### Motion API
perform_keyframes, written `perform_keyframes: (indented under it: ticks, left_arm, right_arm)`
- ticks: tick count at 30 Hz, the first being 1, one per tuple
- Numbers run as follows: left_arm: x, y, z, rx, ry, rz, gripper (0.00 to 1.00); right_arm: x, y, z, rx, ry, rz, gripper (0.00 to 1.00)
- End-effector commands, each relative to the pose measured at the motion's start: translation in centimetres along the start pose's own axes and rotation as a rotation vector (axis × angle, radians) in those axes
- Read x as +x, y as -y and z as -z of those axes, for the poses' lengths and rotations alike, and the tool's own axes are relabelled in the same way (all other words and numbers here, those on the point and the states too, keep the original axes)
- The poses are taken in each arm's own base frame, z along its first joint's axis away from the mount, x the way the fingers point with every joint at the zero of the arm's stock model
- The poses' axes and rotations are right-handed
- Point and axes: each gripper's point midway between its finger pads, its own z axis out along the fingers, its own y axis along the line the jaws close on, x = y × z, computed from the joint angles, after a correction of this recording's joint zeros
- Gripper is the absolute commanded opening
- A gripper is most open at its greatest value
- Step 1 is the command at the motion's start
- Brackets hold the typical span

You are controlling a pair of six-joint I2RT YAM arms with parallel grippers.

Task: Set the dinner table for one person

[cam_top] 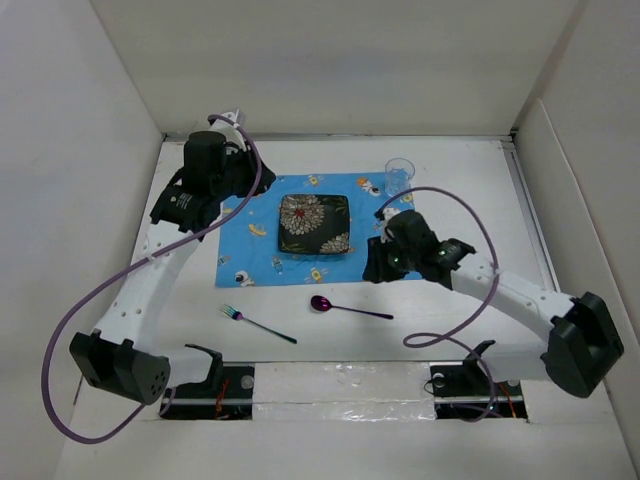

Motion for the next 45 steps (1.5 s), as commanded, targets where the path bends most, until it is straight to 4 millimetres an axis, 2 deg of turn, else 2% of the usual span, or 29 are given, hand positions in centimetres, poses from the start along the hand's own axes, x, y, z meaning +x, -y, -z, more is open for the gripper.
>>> perform_keyframes:
  ticks: [1,2,4,5,6,7,8,11,18,19,24,27,28,34,37,40,41,42,43,45]
  left_arm:
    - [-0.6,-0.1,1.0,-0.004,0.036,-0.018,0.18]
    - [-0.6,-0.1,1.0,-0.004,0.036,-0.018,0.19]
    - [-1.0,0.2,1.1,0.005,0.045,-0.017,0.2]
    - [-1.3,0.4,1.3,0.01,0.053,-0.018,0.2]
    - [-1.3,0.4,1.3,0.009,0.054,-0.018,0.2]
    - [-1.6,0.6,1.5,0.011,0.063,-0.018,0.2]
    - [-1.8,0.6,1.7,0.01,0.068,-0.017,0.21]
    - [-2.0,0.8,2.4,0.014,0.085,-0.017,0.21]
    - [-1.2,0.4,3.0,0.009,0.084,-0.012,0.2]
    - [-1.2,0.4,3.1,0.01,0.085,-0.011,0.2]
    - [-1.4,0.5,3.3,0.01,0.095,-0.009,0.21]
    - [-1.5,0.5,3.1,0.007,0.097,-0.01,0.2]
    - [-1.5,0.5,3.1,0.009,0.094,-0.01,0.2]
    - [-0.9,0.5,2.6,0.018,0.076,-0.006,0.2]
    - [-0.6,0.4,2.2,0.023,0.068,-0.002,0.21]
    - [-0.2,0.2,1.7,0.018,0.055,0.004,0.21]
    - [-0.1,0.1,1.6,0.014,0.048,0.005,0.21]
    - [-0.1,0.0,1.5,0.011,0.05,0.005,0.21]
    - [0.0,0.0,1.3,0.01,0.047,0.007,0.21]
    - [0.3,-0.1,1.0,0.012,0.041,0.014,0.21]
  right_arm:
    - [5.4,-0.7,-1.9,0.009,-0.194,0.098,0.43]
    - [6.4,-0.3,-2.3,0.043,-0.23,0.133,0.44]
    - [6.4,-0.2,-3.2,0.097,-0.241,0.193,0.45]
    - [7.6,-0.8,-4.2,0.075,-0.297,0.238,0.46]
    - [7.2,-1.2,-4.2,0.066,-0.286,0.239,0.46]
    - [7.3,-1.6,-4.4,0.067,-0.288,0.259,0.47]
    - [8.2,-2.3,-4.7,0.061,-0.312,0.295,0.5]
    - [8.2,-2.8,-5.0,0.097,-0.32,0.329,0.52]
    - [8.2,-0.4,-6.9,0.282,-0.321,0.326,0.54]
    - [8.9,0.0,-7.4,0.306,-0.344,0.335,0.54]
    - [9.9,-0.1,-8.8,0.321,-0.346,0.325,0.52]
    - [10.5,-0.9,-9.2,0.287,-0.35,0.316,0.43]
    - [10.9,-1.2,-9.2,0.281,-0.356,0.328,0.34]
    - [14.2,-3.5,-7.5,0.222,-0.412,0.369,0.03]
    - [14.6,-4.6,-6.4,0.204,-0.412,0.386,0.0]
    - [12.2,-5.7,-5.0,0.198,-0.339,0.373,0.0]
    - [10.8,-6.0,-5.2,0.202,-0.305,0.353,0.0]
    - [9.1,-6.3,-4.3,0.196,-0.267,0.337,0.0]
    - [6.9,-5.9,-3.6,0.202,-0.222,0.297,0.0]
    - [3.7,-5.6,-3.2,0.202,-0.158,0.267,0.0]
